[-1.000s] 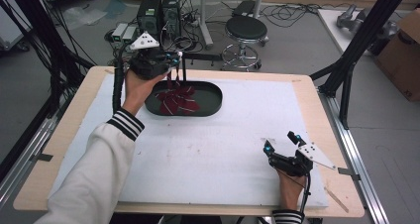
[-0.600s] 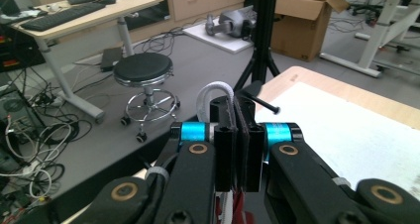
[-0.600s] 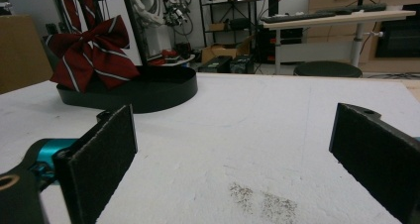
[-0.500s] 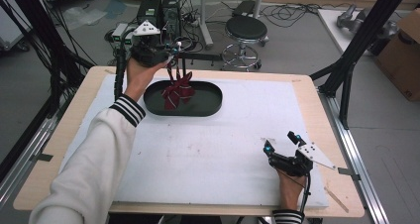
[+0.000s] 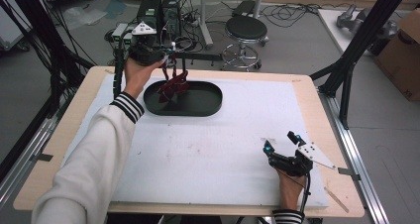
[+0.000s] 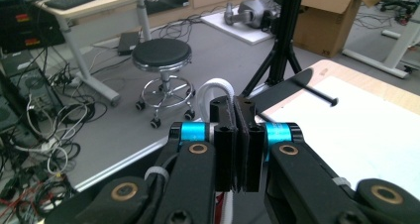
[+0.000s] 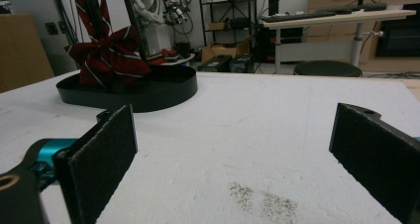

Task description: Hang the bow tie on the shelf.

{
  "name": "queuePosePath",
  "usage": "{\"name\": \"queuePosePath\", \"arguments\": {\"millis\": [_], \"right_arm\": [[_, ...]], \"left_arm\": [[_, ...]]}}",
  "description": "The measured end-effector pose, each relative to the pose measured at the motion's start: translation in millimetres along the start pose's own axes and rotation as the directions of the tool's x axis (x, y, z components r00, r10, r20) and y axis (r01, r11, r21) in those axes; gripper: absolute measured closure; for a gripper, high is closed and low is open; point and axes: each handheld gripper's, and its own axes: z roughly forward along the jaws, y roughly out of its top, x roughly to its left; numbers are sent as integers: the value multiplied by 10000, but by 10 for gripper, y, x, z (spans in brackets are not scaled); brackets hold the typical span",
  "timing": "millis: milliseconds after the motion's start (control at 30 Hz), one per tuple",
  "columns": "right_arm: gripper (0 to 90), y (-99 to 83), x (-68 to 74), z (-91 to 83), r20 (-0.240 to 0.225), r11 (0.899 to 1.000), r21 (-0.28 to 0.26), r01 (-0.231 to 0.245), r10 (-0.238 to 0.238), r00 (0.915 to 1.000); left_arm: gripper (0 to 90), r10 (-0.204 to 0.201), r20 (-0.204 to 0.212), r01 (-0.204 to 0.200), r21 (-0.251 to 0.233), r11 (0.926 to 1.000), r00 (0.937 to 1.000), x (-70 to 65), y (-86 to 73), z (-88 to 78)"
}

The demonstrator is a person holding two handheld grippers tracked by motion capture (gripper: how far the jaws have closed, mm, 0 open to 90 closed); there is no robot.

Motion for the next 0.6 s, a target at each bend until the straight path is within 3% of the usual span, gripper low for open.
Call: {"name": "queuePosePath", "arguments": {"millis": [300,600], "right_arm": [[34,1,2,2,11,10000,2,70,-70,10000],[34,1,1,2,-18,10000,8,-6,6,10000]], "left_arm": [[870,-180,-323,192,386,9991,9993,38,-109,2],[858,-44,-859,129,988,9950,9963,22,-181,44]]}}
